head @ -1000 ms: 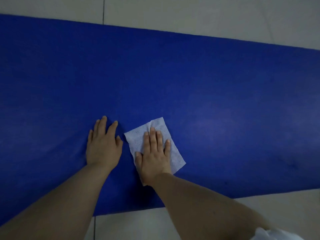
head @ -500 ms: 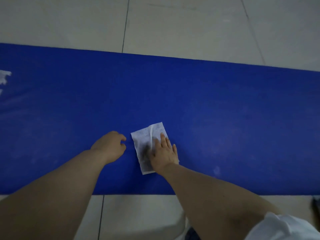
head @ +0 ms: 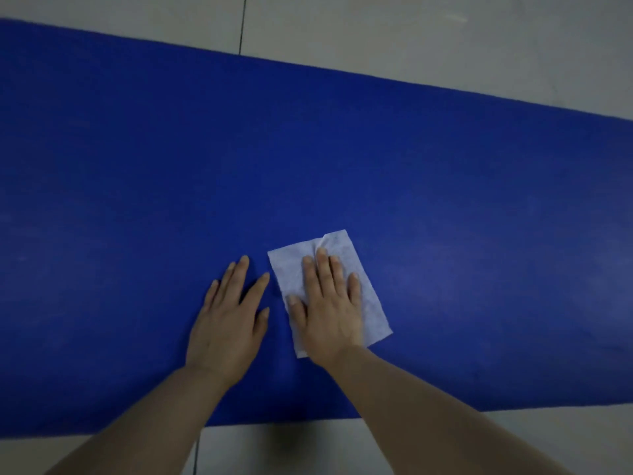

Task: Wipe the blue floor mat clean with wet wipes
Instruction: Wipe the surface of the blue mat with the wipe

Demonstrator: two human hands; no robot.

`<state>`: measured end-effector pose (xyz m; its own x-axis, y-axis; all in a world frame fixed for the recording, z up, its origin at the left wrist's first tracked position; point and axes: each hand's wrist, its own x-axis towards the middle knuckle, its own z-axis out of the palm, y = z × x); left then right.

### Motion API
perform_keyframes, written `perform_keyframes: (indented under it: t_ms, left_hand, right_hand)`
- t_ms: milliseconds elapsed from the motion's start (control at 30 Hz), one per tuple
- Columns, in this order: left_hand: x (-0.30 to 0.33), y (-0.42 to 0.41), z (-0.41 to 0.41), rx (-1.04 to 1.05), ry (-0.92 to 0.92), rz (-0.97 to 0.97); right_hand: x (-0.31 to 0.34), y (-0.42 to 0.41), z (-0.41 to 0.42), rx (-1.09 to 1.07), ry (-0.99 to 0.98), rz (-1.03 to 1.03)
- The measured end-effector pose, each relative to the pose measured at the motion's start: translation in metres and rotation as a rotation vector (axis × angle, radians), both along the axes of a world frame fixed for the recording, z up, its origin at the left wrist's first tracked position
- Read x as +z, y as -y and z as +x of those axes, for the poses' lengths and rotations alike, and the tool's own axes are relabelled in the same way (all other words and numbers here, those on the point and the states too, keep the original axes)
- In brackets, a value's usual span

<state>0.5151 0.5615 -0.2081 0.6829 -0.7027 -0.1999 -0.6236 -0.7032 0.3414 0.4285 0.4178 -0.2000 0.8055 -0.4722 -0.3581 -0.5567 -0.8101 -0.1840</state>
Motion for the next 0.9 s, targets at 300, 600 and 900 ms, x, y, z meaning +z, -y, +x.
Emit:
perform_keyframes:
  t_ms: [300, 600, 900]
  left_hand:
    - [-0.007, -0.009, 0.004, -0.098, 0.119, 0.063]
    - [-0.005, -0.010, 0.009, -0.105, 0.114, 0.031]
    - [-0.007, -0.009, 0.009, -0.081, 0.131, 0.019]
  right_hand:
    - [0.007, 0.041, -0.034, -0.424, -0.148, -0.127]
    - [-0.003, -0.019, 0.018, 0.058, 0.017, -0.051]
    - [-0.003, 0.009, -0.038, -0.455, -0.105, -0.135]
